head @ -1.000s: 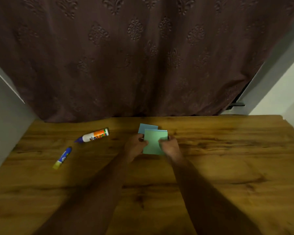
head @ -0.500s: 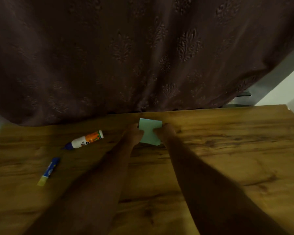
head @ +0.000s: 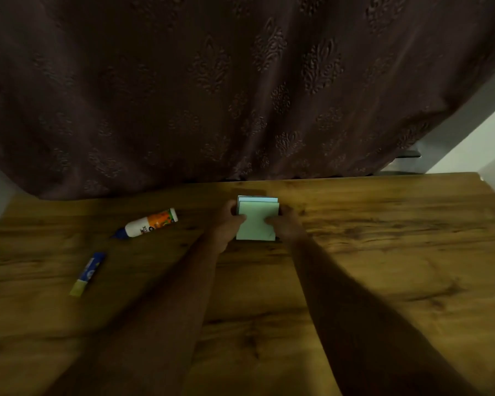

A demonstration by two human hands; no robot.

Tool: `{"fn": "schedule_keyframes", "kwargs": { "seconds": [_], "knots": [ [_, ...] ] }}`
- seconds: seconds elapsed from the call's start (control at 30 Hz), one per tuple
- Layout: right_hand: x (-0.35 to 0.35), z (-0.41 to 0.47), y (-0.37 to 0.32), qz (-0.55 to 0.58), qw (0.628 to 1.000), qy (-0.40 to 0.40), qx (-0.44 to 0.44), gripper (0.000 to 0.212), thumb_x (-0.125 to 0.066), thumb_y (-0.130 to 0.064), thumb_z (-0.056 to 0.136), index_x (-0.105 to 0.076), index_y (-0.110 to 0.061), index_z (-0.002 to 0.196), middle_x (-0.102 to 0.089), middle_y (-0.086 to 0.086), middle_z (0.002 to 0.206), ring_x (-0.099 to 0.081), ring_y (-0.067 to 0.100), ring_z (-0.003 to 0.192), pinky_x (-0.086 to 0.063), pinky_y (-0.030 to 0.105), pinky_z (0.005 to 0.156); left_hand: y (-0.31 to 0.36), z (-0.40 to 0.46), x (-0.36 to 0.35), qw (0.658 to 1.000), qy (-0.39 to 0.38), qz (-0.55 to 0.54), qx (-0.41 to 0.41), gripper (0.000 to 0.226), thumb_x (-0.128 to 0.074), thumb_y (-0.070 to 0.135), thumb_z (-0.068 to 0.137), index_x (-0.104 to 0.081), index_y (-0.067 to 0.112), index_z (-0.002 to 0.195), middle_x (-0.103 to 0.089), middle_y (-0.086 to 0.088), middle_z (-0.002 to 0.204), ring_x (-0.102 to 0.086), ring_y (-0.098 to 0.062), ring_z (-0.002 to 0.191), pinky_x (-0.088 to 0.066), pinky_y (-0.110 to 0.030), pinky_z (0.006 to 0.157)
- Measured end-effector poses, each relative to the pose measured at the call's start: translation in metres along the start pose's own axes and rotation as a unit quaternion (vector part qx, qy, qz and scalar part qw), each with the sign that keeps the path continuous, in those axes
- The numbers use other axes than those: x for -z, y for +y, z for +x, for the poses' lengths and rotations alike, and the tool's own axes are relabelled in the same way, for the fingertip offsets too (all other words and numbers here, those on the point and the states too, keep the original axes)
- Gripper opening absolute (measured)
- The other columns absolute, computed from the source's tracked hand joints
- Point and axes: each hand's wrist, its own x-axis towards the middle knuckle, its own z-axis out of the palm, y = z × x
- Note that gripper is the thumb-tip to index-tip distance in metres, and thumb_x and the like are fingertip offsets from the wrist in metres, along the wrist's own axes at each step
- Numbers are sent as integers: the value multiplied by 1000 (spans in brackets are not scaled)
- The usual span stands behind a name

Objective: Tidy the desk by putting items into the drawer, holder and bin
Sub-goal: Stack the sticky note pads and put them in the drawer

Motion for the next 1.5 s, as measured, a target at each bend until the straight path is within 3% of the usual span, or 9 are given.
{"fn": "schedule_keyframes", "kwargs": {
  "seconds": [0.2, 0.33, 0.43, 0.6, 0.73, 0.93, 1.03, 1.17, 1.5],
  "knots": [
    [17, -35, 5, -19, 994, -30, 106, 43, -55, -4, 95, -44, -11, 135, -56, 3, 117, -56, 20, 107, -45, 16, 64, -2, -38, -7, 992, 51, 68, -89, 45, -52, 12, 97, -41, 17, 140, -51, -7, 138, -50, -24, 123, -46, -40, 100],
    [17, -52, 24, -52, 989, -21, 135, 41, -56, -9, 96, -44, -15, 135, -57, 4, 120, -55, 21, 112, -52, 32, 86, -18, -64, -15, 974, 108, 143, -139, 45, -53, 16, 97, -41, 16, 141, -52, -6, 139, -50, -24, 127, -46, -36, 101],
    [21, -61, 38, -95, 981, -31, 165, 36, -55, -12, 96, -45, -16, 131, -58, 5, 119, -57, 21, 110, -52, 29, 81, -32, -77, -20, 965, 140, 145, -165, 52, -57, 16, 95, -39, 19, 143, -51, -7, 138, -51, -23, 125, -47, -34, 98],
    [29, -67, 51, -155, 973, -59, 160, 48, -54, -14, 97, -38, -13, 142, -50, 6, 128, -52, 22, 117, -53, 35, 92, -42, -82, -20, 987, 61, 101, -113, 94, -72, 8, 83, -11, 21, 154, -38, -7, 150, -43, -24, 134, -43, -40, 106],
    [32, -67, 50, -150, 974, -82, 148, 45, -54, -13, 97, -41, -12, 141, -52, 8, 129, -52, 18, 114, -49, 29, 87, -39, -83, -18, 982, 32, 144, -114, 67, -65, 7, 89, -32, 17, 147, -48, -10, 142, -47, -26, 130, -43, -34, 101],
    [33, -83, 49, -124, 978, -66, 152, 42, -52, -17, 98, -43, -17, 140, -56, 5, 126, -56, 21, 113, -53, 40, 93, -33, -100, -24, 975, 80, 177, -112, 53, -55, 16, 97, -30, 12, 144, -54, -13, 132, -57, -29, 117, -51, -39, 91],
    [36, -93, 45, -130, 978, -68, 145, 36, -51, -22, 98, -44, -19, 134, -58, 4, 122, -58, 18, 104, -54, 33, 74, -34, -113, -21, 980, 74, 159, -91, 52, -51, 21, 98, -28, 12, 145, -54, -12, 131, -58, -28, 113, -52, -40, 89],
    [36, -111, 46, -134, 978, -97, 130, 32, -44, -22, 100, -42, -15, 132, -53, 6, 116, -51, 17, 93, -37, 24, 58, -39, -140, -23, 981, 77, 168, -66, 46, -45, 25, 99, -35, 15, 143, -54, -13, 133, -56, -27, 113, -48, -37, 91],
    [36, -172, 92, -83, 986, -93, 110, 31, -47, -18, 98, -51, -10, 128, -61, 12, 120, -58, 26, 100, -45, 31, 82, -59, -218, -49, 977, 102, 188, -27, 43, -39, 22, 98, -39, 13, 140, -55, -18, 129, -55, -35, 113, -47, -40, 93]
  ]
}}
